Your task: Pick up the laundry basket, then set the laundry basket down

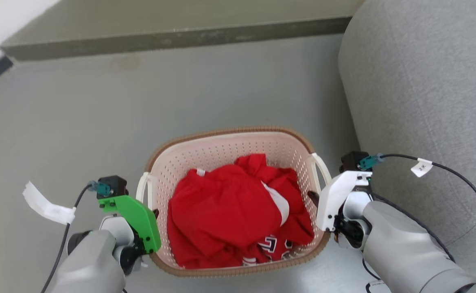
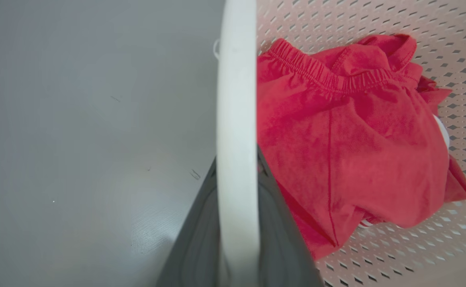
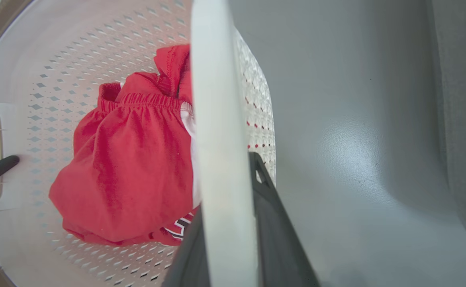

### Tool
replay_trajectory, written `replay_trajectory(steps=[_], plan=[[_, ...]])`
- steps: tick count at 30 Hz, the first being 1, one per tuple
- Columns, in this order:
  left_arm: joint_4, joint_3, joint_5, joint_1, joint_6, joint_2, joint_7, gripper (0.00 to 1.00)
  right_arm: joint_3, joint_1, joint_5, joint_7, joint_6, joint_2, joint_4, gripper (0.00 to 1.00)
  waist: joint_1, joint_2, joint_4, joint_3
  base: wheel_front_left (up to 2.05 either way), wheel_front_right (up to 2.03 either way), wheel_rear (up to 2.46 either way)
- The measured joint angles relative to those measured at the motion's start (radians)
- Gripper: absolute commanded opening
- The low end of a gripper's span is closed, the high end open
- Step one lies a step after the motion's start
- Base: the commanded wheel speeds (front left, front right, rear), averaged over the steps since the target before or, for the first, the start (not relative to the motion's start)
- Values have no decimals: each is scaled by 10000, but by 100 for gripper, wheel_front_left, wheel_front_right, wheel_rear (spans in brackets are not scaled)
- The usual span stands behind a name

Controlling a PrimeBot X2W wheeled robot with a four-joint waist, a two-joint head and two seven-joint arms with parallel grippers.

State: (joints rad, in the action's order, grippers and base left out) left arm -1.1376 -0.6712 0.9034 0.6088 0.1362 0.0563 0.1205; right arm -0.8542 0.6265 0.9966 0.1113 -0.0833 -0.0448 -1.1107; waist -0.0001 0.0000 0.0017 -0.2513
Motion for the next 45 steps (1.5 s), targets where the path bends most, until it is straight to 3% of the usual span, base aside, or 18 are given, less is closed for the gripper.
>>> replay_trajectory(steps=[17,45], plan=[[-462,-86,98,-455,0,-159,746,0,-339,-642,589,1145,50,-23,19,0,0,0,-73,1380,0,0,0],[-598,-94,151,-520,0,-224,1072,0,-771,-769,989,1538,224,-121,153,0,0,0,-115,1706,0,0,0]])
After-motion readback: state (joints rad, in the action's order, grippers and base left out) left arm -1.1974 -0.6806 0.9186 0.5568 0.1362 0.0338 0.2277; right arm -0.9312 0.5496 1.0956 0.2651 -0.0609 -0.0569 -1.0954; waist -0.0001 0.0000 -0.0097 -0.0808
